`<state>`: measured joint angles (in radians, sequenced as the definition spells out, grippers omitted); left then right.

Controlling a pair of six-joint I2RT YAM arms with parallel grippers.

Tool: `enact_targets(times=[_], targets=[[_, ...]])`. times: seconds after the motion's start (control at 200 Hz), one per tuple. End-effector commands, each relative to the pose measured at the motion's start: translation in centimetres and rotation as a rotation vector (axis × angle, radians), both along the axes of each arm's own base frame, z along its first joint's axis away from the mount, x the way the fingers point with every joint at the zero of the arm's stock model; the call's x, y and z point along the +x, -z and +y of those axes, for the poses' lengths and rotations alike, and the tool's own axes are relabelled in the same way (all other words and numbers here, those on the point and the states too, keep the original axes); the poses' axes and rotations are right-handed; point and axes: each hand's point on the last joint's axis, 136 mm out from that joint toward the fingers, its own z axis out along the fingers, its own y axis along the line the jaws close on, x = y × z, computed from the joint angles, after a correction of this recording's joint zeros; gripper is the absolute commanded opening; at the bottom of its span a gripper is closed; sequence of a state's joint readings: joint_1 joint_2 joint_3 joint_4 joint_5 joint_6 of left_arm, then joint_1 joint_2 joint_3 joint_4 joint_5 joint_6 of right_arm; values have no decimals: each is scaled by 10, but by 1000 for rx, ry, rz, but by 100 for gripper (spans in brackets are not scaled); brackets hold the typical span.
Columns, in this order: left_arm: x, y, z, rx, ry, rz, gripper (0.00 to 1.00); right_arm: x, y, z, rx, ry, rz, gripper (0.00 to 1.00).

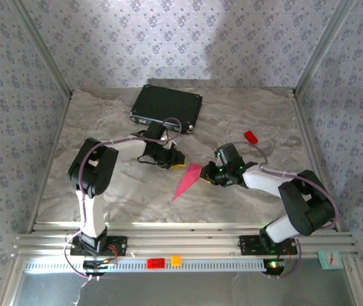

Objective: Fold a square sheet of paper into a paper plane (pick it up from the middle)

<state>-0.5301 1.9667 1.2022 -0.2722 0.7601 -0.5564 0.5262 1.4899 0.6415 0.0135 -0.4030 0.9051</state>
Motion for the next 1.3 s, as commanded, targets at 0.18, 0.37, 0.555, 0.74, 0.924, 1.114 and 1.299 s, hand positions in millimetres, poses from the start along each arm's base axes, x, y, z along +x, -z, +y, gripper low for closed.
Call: enact_targets(times=[0.18,0.37,0.555,0.74,0.924,1.114,1.299], targets=[[-3,16,-3,34,57,53,27,4,8,4,-21,13,26,18],[-5,18,-9,39,89,62,28,2,20,4,-39,26,60,18],[-17,22,-20,23,134,82,29,1,28,3,-51,32,78,16],[-23,23,-24,30,167,86,30,1,32,2,-56,37,86,15],[-30,20,-32,32,205,77,30,0,37,2,-55,41,93,14],[-31,11,-36,22,205,48,29,0,42,1,-51,48,100,13],[-28,0,-35,17,190,13,29,1,43,-2,-47,52,102,13]])
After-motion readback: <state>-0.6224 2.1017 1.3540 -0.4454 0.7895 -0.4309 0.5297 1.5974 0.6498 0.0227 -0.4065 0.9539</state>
